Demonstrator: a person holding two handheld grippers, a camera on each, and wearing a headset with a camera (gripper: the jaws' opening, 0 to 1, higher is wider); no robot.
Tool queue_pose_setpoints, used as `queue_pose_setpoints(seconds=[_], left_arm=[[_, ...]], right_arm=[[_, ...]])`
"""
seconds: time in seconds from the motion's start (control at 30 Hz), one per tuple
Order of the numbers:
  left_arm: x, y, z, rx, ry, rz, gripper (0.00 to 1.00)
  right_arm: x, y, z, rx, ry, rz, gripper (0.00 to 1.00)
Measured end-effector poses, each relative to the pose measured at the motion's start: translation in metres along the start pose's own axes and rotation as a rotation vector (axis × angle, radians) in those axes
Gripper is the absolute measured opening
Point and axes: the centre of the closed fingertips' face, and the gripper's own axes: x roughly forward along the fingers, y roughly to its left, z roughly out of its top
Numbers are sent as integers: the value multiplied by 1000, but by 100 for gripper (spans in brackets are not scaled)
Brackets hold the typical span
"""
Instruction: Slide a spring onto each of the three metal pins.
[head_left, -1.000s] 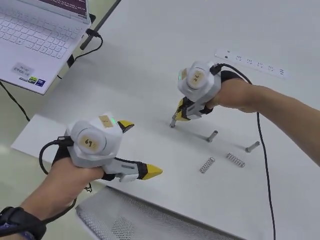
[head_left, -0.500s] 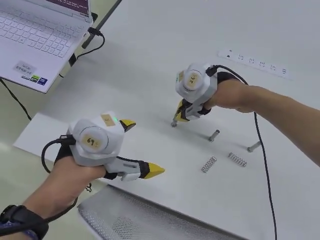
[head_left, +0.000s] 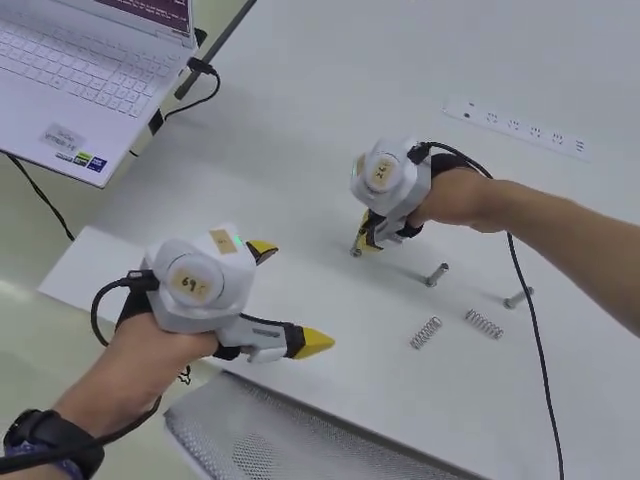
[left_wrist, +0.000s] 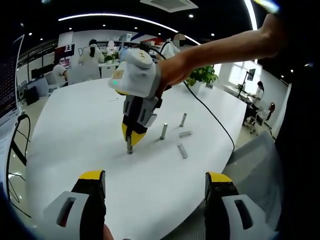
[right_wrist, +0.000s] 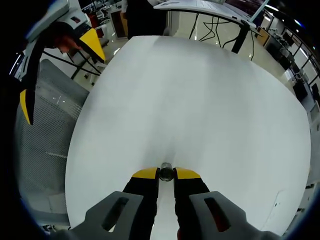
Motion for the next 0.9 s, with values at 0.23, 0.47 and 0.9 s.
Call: queue_pose_setpoints(seconds=[0.23, 0.47, 0.9], left_arm=[[0, 0, 1, 0, 1, -2, 79], [-1, 1, 0, 0, 3, 1, 79], [-2, 1, 2, 3, 2, 3, 79]], right_arm=[[4, -1, -1, 3, 8, 6, 9], [9, 0, -3, -3, 22, 13, 9], [-3, 0, -6, 11, 12, 3, 23]])
